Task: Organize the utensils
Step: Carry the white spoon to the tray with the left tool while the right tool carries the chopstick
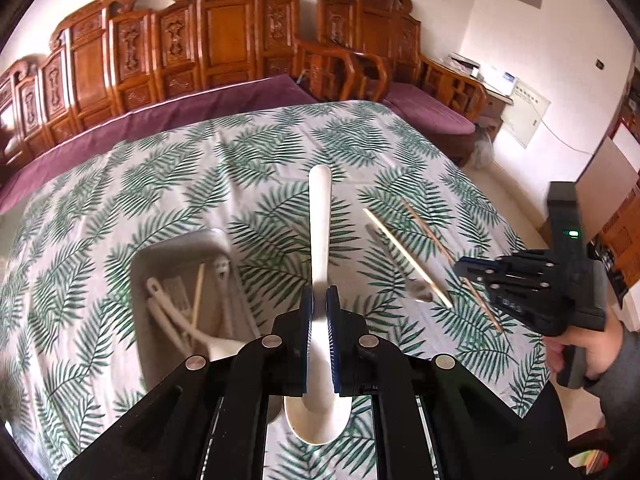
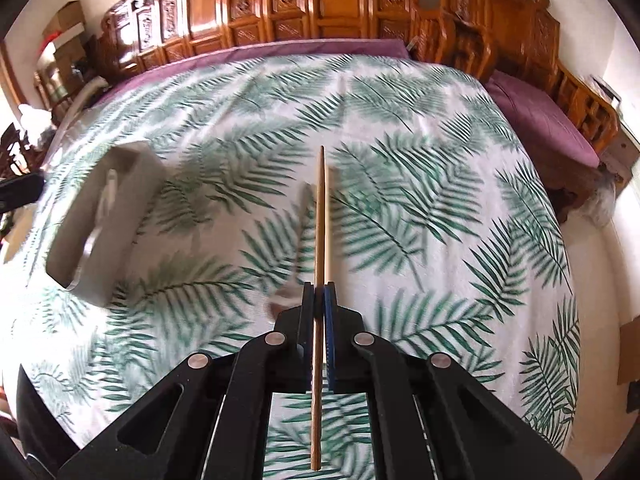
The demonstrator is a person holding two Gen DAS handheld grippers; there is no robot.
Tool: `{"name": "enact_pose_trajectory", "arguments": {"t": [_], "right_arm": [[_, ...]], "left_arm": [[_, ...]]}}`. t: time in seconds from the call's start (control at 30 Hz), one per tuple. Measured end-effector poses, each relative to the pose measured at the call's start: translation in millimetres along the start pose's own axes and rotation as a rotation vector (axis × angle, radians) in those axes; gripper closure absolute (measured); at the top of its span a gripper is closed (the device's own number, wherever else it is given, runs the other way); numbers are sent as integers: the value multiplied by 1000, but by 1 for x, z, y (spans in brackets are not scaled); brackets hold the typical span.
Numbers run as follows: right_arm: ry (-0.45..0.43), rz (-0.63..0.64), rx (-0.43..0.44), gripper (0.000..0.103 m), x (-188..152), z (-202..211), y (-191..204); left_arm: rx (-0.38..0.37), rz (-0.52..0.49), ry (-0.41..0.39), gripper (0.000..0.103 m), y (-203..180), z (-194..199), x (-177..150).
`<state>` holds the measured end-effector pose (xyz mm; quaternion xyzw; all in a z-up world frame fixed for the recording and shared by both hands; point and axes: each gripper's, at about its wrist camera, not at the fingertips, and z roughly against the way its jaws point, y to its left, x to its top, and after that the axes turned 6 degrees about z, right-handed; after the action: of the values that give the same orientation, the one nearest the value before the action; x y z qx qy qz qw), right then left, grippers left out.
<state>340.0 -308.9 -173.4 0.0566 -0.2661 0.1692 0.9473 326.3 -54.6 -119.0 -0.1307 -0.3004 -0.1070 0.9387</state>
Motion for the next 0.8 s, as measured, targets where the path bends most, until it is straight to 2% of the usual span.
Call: {"name": "enact_pose_trajectory", "arguments": {"t": [0.47, 0.8], "right_arm": [[-76, 132, 114, 97, 35, 26, 93], [-80, 184, 172, 97, 53, 25, 138]], "left_arm": [[61, 120, 23, 96, 72, -14, -14], [72, 185, 40, 96, 103, -31, -19]]}}
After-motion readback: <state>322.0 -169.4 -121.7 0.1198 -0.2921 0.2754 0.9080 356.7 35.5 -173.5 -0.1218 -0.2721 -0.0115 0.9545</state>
